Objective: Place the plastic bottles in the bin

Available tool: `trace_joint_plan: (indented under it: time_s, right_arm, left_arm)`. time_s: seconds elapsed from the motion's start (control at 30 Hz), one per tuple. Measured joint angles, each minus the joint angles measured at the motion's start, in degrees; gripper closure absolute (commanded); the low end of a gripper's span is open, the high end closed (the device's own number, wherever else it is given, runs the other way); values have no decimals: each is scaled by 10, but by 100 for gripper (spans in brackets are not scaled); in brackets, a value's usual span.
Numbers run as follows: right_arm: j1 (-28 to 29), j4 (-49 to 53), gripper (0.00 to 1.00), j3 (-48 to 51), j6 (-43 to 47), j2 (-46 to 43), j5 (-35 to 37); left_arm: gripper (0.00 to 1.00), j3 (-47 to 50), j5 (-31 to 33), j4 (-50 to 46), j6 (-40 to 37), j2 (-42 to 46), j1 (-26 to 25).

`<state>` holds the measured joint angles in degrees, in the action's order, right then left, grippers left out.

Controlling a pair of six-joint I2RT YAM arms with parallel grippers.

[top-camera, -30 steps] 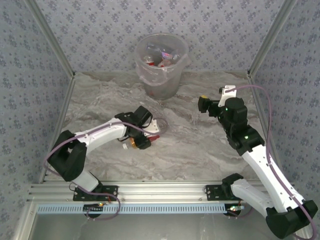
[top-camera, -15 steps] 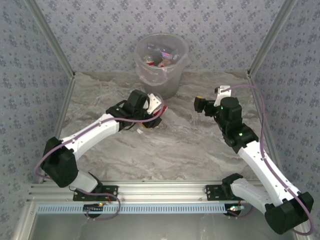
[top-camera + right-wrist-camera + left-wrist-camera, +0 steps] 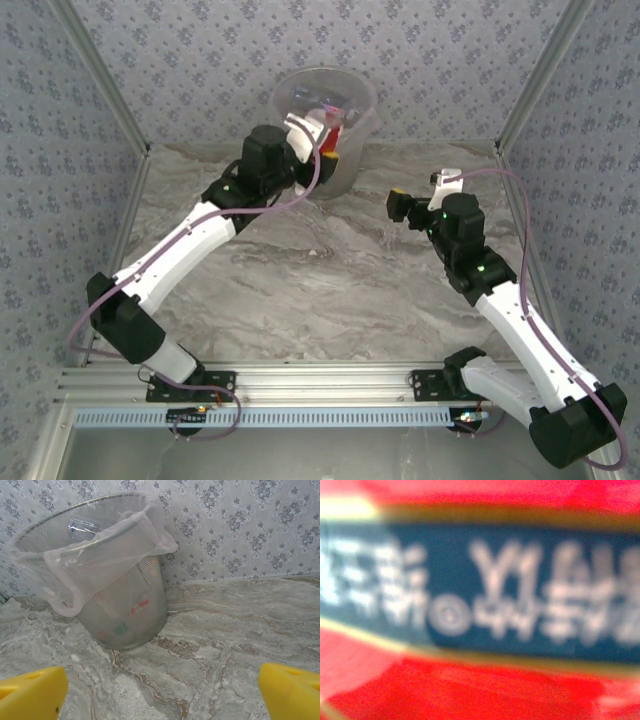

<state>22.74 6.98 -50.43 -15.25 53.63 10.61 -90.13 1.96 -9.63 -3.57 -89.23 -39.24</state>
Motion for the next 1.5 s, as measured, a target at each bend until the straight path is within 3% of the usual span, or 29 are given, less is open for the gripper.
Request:
trace_joint_plan:
  time_s: [0.33, 0.53, 0.77, 0.93, 1.23, 1.5]
  right_arm:
    - [0, 2, 0, 0, 0, -26, -1]
    - [0, 7, 0, 0, 0, -33, -1]
    - [0, 16, 0, 0, 0, -34, -1]
    - [0, 17, 0, 0, -1, -36, -1]
    - [0, 33, 0, 0, -9, -58, -1]
    - [0, 47, 0, 18, -24, -72, 0]
  left_arm:
    - [48, -166, 6, 48, -18, -100, 0]
    - [49, -218, 44, 130, -56, -160, 2]
    - [49, -413, 49, 110, -104, -285, 29]
    - [48, -418, 31, 129, -130, -298, 61]
    - [48, -381, -71, 202, -209, -325, 90]
    - [48, -379, -82, 196, -307, -385, 91]
